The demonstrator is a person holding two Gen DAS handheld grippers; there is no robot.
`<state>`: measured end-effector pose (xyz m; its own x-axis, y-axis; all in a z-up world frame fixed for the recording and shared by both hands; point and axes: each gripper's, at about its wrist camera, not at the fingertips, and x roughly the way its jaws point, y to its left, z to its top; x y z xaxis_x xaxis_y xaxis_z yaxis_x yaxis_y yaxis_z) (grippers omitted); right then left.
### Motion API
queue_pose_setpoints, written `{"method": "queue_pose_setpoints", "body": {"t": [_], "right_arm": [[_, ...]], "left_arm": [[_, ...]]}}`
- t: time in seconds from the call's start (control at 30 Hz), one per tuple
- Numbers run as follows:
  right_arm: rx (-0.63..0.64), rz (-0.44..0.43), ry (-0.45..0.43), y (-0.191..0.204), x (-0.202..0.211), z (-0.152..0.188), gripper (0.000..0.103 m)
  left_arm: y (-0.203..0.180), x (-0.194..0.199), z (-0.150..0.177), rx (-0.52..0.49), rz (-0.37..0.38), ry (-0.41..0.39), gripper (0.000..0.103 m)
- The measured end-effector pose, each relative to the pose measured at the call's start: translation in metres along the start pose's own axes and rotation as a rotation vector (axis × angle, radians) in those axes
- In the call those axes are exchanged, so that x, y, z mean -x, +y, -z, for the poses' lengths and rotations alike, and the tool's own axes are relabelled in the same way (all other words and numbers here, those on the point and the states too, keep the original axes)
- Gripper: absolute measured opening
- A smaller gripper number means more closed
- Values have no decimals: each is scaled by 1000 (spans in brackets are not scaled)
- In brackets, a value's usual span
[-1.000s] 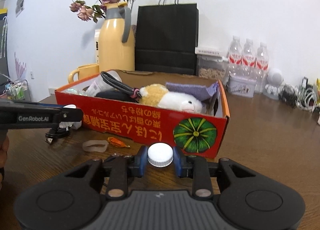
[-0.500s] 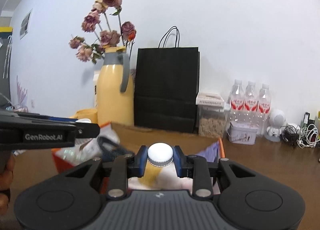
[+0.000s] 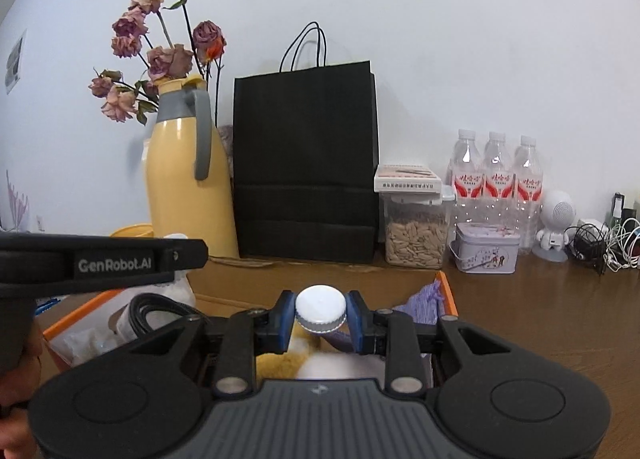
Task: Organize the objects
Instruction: 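Carry both white caps into the box and open both grippers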
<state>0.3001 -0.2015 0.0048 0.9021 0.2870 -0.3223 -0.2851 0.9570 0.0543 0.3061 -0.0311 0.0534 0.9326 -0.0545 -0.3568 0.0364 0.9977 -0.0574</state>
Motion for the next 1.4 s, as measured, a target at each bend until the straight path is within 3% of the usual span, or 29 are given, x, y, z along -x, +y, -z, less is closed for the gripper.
{"method": "queue_pose_setpoints", "body": {"t": [0.1, 0.17, 0.23, 0.3, 0.33, 0.4, 0.47, 1.13, 1.4], "right_arm": [[-1, 1, 12, 0, -2, 3, 27], [-5, 1, 16, -2, -1, 4, 27], [-6, 1, 22, -3, 1, 5, 30], [-7, 0, 23, -4, 3, 6, 52], [-5, 1, 21, -4, 5, 6, 60], [1, 1, 11, -3, 8, 6, 95], [8, 9, -1, -1, 10, 7, 103], [15, 12, -15, 1, 19, 6, 103], [46, -1, -32, 6, 40, 5, 103]], "left_arm": [[1, -1, 3, 1, 1, 3, 41], [2, 0, 4, 1, -3, 3, 50], [3, 2, 6, 4, -19, -12, 80], [2, 4, 7, 1, -33, -33, 99], [2, 6, 7, -1, -41, -46, 103], [2, 9, 7, -1, -47, -79, 103], [2, 11, 7, -3, -50, -83, 103], [8, 19, 11, 23, -34, -87, 103], [19, 51, 15, 30, -16, -105, 103]]}}
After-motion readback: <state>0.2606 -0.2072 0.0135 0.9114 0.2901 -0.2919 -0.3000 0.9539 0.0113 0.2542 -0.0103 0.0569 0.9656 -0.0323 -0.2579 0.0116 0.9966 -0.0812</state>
